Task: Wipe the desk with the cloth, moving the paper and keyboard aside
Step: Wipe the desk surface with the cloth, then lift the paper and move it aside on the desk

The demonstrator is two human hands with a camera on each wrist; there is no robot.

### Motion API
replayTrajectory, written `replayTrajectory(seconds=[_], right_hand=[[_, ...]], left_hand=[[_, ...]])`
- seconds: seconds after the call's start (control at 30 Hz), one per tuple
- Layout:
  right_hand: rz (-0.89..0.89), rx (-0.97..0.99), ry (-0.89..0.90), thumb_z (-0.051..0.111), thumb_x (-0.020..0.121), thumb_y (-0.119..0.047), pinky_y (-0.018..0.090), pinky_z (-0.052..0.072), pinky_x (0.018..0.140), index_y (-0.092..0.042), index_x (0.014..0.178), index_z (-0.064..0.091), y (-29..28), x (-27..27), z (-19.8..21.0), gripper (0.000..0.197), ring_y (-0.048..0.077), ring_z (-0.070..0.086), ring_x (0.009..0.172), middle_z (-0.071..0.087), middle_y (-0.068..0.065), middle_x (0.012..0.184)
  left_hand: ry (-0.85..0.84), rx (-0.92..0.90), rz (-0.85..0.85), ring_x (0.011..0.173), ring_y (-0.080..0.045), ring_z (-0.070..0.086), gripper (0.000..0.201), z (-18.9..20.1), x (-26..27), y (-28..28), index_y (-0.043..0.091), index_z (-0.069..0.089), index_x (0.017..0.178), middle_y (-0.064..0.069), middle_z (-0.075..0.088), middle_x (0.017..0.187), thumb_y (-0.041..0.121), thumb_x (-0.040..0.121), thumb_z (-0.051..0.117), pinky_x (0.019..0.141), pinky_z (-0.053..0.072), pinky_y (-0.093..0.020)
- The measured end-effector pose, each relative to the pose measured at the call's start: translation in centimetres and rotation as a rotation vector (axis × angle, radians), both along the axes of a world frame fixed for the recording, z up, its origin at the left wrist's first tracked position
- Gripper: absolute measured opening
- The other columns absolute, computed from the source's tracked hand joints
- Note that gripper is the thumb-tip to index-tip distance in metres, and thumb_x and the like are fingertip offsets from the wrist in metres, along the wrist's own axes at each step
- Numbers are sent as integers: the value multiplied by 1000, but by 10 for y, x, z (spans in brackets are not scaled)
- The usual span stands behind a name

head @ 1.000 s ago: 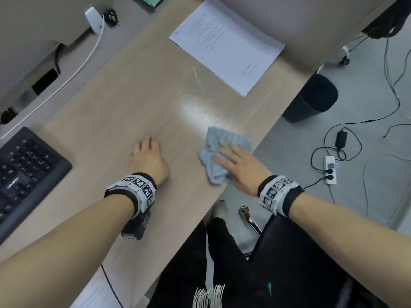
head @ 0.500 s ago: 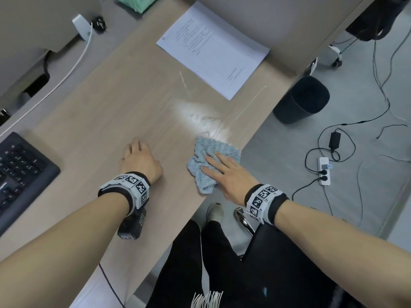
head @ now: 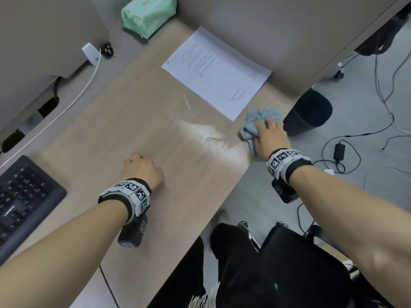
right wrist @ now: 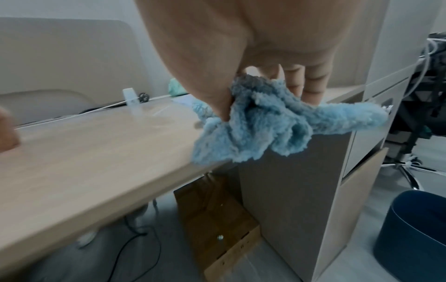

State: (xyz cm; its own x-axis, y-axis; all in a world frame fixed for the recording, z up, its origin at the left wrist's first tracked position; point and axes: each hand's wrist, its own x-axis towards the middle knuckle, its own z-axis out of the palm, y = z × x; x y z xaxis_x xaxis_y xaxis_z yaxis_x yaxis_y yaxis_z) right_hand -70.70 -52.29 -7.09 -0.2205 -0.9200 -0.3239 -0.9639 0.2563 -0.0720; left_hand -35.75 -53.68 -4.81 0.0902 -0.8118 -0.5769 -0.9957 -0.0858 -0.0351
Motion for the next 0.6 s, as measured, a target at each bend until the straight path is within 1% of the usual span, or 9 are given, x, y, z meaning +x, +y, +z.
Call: replayTrajectory(seconds=[0.13,0.2,0.27,0.33,0.37,0.43,0.5,0.53,0.6], right_hand=[[-80,74,31,55,91,-27,48,45,91,-11,133,43,-31,-2,9,46,39,42,118,40,19,132],[-99,117,-16,57,90,-34,47,48,86,-13,130,42,-43,-6,18,48,37,47,114,41,15,128],[-76,146,-74,58,85,-55,44,48,81,-19,131,42,-50,-11,29,60,34,55,107,45,9,125],[-40,120,-103,51,76,-76,40,47,77,-24,125,44,-57,-17,44,72,29,59,98,51,4,116],[-51,86,-125,47,74,-82,39,47,77,-25,123,46,-65,-22,51,75,28,60,95,53,4,113],[-115,29,-215,47,76,-81,41,48,83,-21,129,48,-84,-31,60,80,30,60,104,56,8,122],[-268,29,-374,53,80,-72,41,48,90,-12,130,51,-114,-47,60,77,27,59,108,59,7,122],[-407,37,-490,56,81,-67,41,53,87,-9,122,55,-131,-56,58,71,26,62,98,62,5,115],[-785,67,-788,64,84,-51,40,60,66,-5,107,56,-156,-66,56,52,28,68,69,66,10,100]], left_hand=[[10,31,43,114,-37,47,43,1,-1,-21,9,59,114,-14,45,123,39,86,48,90,46,-44],[65,0,99,114,-35,48,37,2,-9,-33,12,60,109,-13,46,121,38,86,49,90,46,-43],[173,-25,200,105,-34,54,26,6,-24,-46,16,60,99,-11,52,114,36,85,51,87,47,-40],[321,-2,324,96,-32,59,13,8,-43,-62,20,59,86,-8,61,103,32,84,54,85,48,-36],[392,30,392,93,-30,61,10,8,-53,-71,21,58,82,-6,66,97,30,83,56,84,49,-34],[551,93,545,84,-30,66,11,5,-70,-85,17,59,76,-7,71,87,28,76,59,82,55,-39],[718,142,743,70,-28,63,10,10,-93,-101,15,59,74,-10,69,80,25,74,62,74,56,-44],[799,167,853,67,-26,59,10,12,-106,-109,14,58,75,-11,65,79,21,80,63,68,54,-42],[920,202,1050,69,-23,58,12,18,-129,-124,11,56,81,-11,60,82,18,91,59,65,52,-37]])
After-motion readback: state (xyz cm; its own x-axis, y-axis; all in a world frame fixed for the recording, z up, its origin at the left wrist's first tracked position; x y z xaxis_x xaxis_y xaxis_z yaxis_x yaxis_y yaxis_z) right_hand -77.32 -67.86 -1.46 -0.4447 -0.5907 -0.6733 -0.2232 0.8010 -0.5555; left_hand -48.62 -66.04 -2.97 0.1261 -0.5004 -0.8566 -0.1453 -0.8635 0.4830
